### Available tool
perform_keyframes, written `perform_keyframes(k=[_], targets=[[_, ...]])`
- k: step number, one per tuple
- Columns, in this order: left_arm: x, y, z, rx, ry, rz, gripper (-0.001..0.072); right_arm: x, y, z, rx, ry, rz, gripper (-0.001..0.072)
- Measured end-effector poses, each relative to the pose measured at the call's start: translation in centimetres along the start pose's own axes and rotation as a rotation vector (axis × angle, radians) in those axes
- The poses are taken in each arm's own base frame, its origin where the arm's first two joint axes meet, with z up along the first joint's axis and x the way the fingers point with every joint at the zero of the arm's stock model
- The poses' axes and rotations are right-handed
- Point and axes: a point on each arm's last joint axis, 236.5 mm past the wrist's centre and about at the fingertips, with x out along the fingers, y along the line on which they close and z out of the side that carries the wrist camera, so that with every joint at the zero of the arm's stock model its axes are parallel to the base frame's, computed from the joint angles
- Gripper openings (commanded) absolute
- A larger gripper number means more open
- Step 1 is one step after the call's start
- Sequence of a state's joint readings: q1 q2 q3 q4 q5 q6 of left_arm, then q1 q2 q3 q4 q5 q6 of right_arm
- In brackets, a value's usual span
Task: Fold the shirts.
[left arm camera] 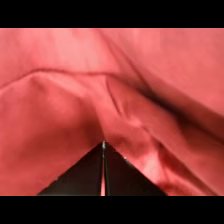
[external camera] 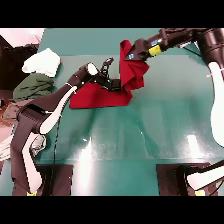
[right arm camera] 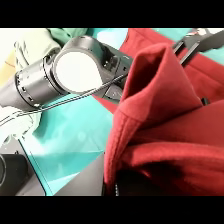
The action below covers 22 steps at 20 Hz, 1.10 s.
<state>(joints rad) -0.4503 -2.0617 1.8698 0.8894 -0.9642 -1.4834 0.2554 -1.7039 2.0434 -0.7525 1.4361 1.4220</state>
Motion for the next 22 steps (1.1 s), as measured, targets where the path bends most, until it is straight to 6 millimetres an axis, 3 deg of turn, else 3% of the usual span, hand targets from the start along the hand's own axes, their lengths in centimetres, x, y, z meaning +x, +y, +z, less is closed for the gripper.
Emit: perform_keyframes(k=[2,4,8,12,13,14,15,16,19,22], targets=[[-1.4,0.6,0.5,0.015,-0.002,0.015,0.0021,1.5,0.1,-0.1,-0.008,0.011,0.01,0.001],[-4.1,1.4,1.6,0.04,-0.024,0.046,0.0022,3.2,0.1,-0.4,-0.01,0.028,0.019,0.001],[-12.8,4.5,4.2,0.09,-0.091,0.15,0.0023,6.8,0.3,-0.9,-0.029,0.054,0.039,0.0011],[-22.7,7.7,4.8,0.085,-0.137,0.234,0.0024,11.7,1.4,-1.0,-0.089,0.037,0.058,0.0016],[-25.0,8.4,4.7,0.076,-0.153,0.253,0.0023,13.3,2.0,-0.9,-0.11,0.019,0.071,0.0045],[-26.9,8.9,4.7,0.069,-0.17,0.268,0.0024,15.1,2.8,-0.8,-0.138,-0.005,0.093,0.0309],[-28.8,9.1,4.7,0.062,-0.191,0.28,0.0024,16.8,3.9,-0.6,-0.166,-0.031,0.125,0.0526],[-30.3,9.3,4.7,0.057,-0.21,0.291,0.0023,18.4,5.3,-0.4,-0.193,-0.067,0.166,0.0588],[-33.6,9.5,4.5,0.048,-0.251,0.318,0.0023,20.1,8.1,0.8,-0.226,-0.166,0.238,0.0585],[-34.6,9.3,3.9,0.044,-0.246,0.321,0.0024,17.6,8.5,2.2,-0.262,-0.208,0.241,0.058]])
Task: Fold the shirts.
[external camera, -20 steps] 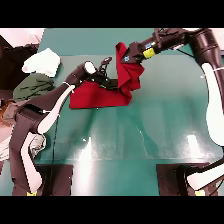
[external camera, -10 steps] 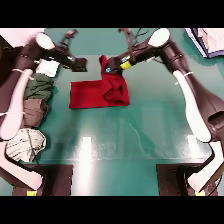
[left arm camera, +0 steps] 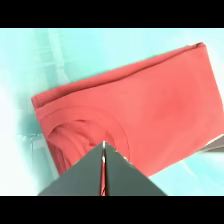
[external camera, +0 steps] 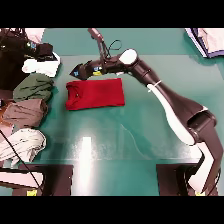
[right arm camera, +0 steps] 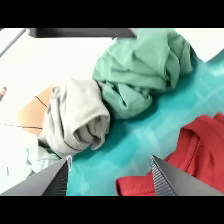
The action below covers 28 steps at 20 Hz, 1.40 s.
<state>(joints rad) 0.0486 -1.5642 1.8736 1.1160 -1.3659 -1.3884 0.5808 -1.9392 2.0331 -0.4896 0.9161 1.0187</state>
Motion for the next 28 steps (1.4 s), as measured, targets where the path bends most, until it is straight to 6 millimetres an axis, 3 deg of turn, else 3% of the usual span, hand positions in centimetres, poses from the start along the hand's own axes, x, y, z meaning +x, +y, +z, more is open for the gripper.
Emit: perform_keyframes(k=[2,5,6,8,12,15,18,21,23,24,26,27,28], targets=[[0.0,0.2,-0.8,-0.008,0.028,-0.002,0.0024,-3.1,-1.4,0.7,0.006,0.004,-0.039,0.0578],[0.8,0.4,-2.4,-0.028,0.08,-0.013,0.0024,-8.6,-5.0,0.0,0.094,0.048,-0.128,0.058],[1.3,0.6,-3.1,-0.038,0.1,-0.016,0.0024,-10.5,-7.0,-1.0,0.146,0.068,-0.171,0.0587],[2.2,0.6,-4.4,-0.062,0.136,-0.035,0.0023,-13.8,-10.5,-3.7,0.266,0.117,-0.232,0.067],[3.8,0.1,-5.0,-0.084,0.14,-0.063,0.0023,-17.2,-16.2,-11.0,0.517,0.213,-0.293,0.067],[4.7,-1.3,-4.5,-0.072,0.111,-0.083,0.0023,-16.6,-18.3,-15.4,0.664,0.26,-0.278,0.0669],[5.3,-2.3,-4.1,-0.05,0.093,-0.09,0.0023,-14.2,-19.1,-17.7,0.756,0.266,-0.242,0.0664],[5.5,-2.9,-4.0,-0.039,0.087,-0.098,0.0024,-11.3,-19.0,-18.2,0.792,0.243,-0.202,0.0637],[5.6,-3.0,-3.9,-0.034,0.083,-0.098,0.0024,-9.5,-18.9,-17.9,0.769,0.238,-0.191,0.0575],[5.6,-3.1,-3.9,-0.031,0.083,-0.1,0.0023,-8.6,-18.8,-17.7,0.754,0.237,-0.185,0.0507],[5.6,-3.2,-3.9,-0.028,0.082,-0.102,0.0023,-7.0,-18.8,-17.1,0.705,0.236,-0.188,0.0215],[5.6,-3.2,-3.9,-0.028,0.083,-0.102,0.0024,-6.3,-18.7,-16.6,0.677,0.23,-0.192,0.0036],[5.6,-3.2,-4.0,-0.028,0.087,-0.102,0.0023,-5.7,-18.4,-15.9,0.651,0.218,-0.184,0.0015]])
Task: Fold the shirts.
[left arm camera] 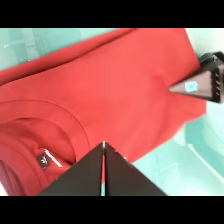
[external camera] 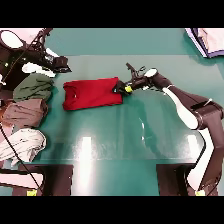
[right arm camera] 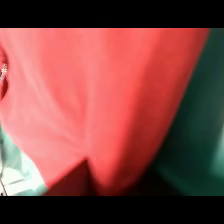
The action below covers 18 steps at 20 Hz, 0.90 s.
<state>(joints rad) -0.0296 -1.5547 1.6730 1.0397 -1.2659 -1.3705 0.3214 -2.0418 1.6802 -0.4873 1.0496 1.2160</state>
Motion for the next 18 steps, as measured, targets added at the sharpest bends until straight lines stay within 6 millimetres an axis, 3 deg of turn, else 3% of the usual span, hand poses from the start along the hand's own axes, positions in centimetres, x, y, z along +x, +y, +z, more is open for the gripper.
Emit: perform_keyframes(k=[2,4,7,10,13,16,18], targets=[[0.0,-0.1,-0.2,0.002,0.01,-0.003,0.0023,0.3,1.4,0.8,-0.061,-0.016,0.006,0.0012],[0.0,-0.2,-0.6,0.002,0.024,-0.006,0.0023,-0.6,2.0,1.4,-0.109,-0.033,-0.025,0.0012],[0.0,-0.3,-1.1,0.003,0.047,-0.011,0.0023,-5.2,1.3,2.6,-0.136,-0.097,-0.112,0.0011],[-0.1,-0.6,-1.6,0.002,0.067,-0.021,0.0023,-12.7,-1.3,3.1,-0.098,-0.192,-0.207,0.0012],[-0.1,-1.0,-2.0,-0.002,0.083,-0.04,0.0023,-21.8,-5.5,2.0,0.007,-0.325,-0.299,0.0012],[-0.1,-1.3,-2.2,-0.005,0.093,-0.052,0.0023,-31.4,-10.3,-0.6,0.142,-0.496,-0.411,0.0011],[-0.2,-1.6,-2.3,-0.009,0.099,-0.064,0.0023,-37.7,-13.7,-3.5,0.255,-0.624,-0.488,0.0011]])
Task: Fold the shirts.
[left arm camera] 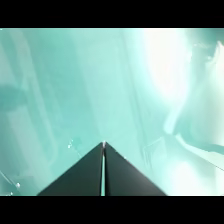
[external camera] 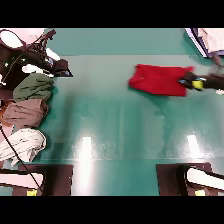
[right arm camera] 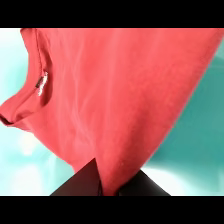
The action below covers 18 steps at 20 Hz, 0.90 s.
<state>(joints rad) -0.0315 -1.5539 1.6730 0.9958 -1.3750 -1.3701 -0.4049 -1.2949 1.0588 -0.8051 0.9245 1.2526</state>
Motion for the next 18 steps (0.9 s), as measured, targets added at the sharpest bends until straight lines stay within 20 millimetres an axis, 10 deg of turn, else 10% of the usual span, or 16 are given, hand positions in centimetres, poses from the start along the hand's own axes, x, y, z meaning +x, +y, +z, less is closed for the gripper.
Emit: perform_keyframes(k=[6,12,14,18], targets=[[0.0,-1.0,0.0,-0.017,-0.001,-0.044,0.0023,-12.7,-15.7,0.1,0.369,-0.349,-0.269,0.0011],[0.0,-1.5,0.1,-0.025,-0.003,-0.063,0.0023,-17.6,-22.4,-5.7,0.529,-0.379,-0.443,0.0032],[-0.1,-1.6,0.1,-0.025,-0.002,-0.066,0.0023,-18.3,-23.3,-7.4,0.509,-0.315,-0.505,0.0522],[-0.1,-1.6,0.0,-0.025,0.0,-0.068,0.0023,-22.0,-24.7,-8.4,0.43,-0.223,-0.663,0.0613]])
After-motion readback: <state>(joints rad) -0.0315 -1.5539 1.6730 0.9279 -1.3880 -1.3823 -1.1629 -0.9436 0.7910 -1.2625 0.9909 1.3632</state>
